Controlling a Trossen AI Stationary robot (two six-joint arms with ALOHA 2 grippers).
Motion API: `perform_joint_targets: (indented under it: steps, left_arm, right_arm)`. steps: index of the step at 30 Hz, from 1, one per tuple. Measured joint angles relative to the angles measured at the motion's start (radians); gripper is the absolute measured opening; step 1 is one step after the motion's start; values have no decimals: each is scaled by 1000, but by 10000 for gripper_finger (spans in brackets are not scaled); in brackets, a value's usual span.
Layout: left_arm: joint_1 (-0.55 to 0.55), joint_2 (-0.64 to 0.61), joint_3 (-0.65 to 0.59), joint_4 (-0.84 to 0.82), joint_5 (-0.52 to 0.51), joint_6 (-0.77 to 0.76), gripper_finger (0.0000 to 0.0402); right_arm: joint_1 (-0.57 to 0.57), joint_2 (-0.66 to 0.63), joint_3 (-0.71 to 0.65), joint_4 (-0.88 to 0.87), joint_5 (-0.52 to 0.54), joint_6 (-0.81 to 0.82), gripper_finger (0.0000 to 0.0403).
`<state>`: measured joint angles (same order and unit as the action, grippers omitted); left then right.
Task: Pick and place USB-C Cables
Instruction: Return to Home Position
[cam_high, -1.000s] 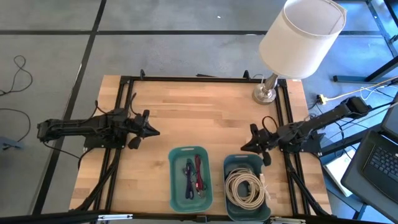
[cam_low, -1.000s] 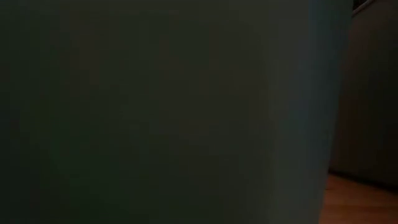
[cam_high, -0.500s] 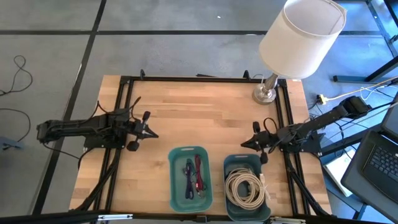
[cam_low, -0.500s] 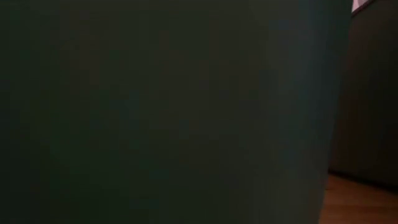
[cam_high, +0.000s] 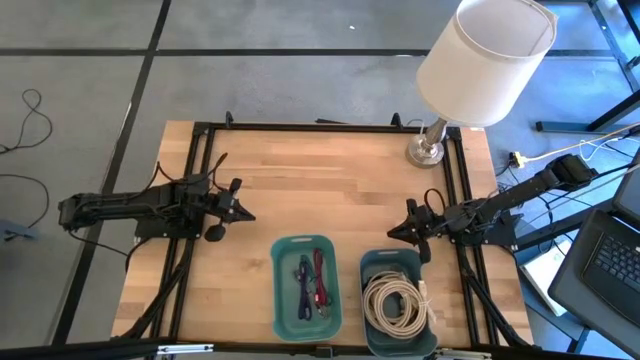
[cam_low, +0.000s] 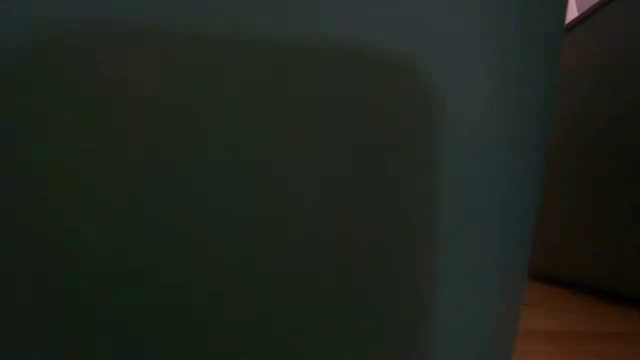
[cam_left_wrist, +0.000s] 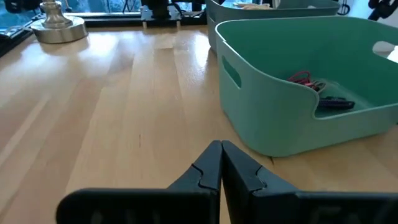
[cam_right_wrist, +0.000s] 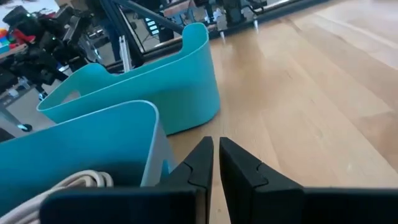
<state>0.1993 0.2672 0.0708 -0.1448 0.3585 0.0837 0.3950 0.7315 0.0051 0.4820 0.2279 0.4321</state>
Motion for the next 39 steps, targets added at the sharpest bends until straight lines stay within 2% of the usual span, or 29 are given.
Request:
perform_joint_targets:
  steps: [7,11,17,24,39]
  left_arm:
    - [0,-6,0,0,1,-1,3]
    - [0,-23,0,2,1,-1,6]
    - [-1,-142,0,3,2,0,2]
    - [-1,-249,0,5,3,-1,5]
    - [-1,-267,-1,6,3,-1,6]
  right_arm:
    - [-3,-34,0,-22,-9,-72,32]
    - [-29,-70,0,-104,-11,-74,32]
    - [-68,-151,0,-238,-11,-76,32]
    - [-118,-305,0,-348,-11,-74,32]
    - [-237,-525,0,-355,-11,-74,33]
